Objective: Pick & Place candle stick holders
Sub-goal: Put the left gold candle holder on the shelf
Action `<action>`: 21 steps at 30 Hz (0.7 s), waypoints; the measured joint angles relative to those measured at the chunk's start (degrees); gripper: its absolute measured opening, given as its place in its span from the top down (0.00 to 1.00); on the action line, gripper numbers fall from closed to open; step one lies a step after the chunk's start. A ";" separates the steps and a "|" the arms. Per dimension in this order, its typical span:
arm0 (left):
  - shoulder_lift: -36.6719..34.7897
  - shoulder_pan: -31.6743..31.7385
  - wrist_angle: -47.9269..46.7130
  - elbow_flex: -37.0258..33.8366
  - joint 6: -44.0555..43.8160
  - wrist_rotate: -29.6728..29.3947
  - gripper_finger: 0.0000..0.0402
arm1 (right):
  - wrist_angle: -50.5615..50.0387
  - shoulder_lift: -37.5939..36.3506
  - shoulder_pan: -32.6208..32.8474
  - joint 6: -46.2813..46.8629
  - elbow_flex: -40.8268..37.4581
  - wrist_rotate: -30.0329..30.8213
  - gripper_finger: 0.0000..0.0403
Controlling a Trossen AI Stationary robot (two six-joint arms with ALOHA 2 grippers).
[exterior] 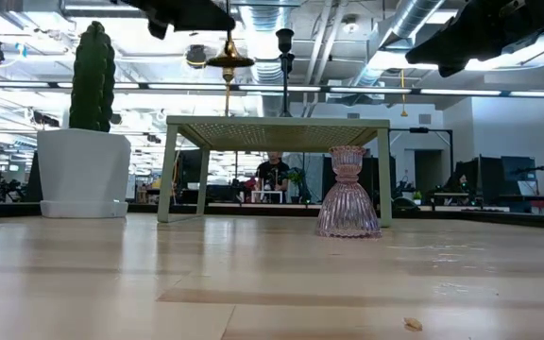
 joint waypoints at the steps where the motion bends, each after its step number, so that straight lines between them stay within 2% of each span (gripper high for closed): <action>1: -0.39 2.19 -0.08 0.00 0.00 1.55 0.97 | -0.02 0.00 0.00 0.03 0.00 -0.01 1.00; 7: -0.88 16.18 -1.25 0.01 -5.46 15.73 0.97 | -0.54 0.00 0.00 0.04 0.00 -0.01 1.00; 10: -0.13 21.69 -3.83 0.00 -8.75 20.15 0.97 | -1.21 0.00 -0.01 0.04 0.00 -0.01 1.00; 15: 0.30 25.83 -4.13 0.00 -9.86 21.28 0.97 | -1.54 0.00 0.00 0.04 0.00 -0.01 1.00; 21: -0.05 28.24 -10.84 0.00 -13.66 21.23 0.97 | -1.52 0.00 -0.01 0.04 0.00 -0.01 1.00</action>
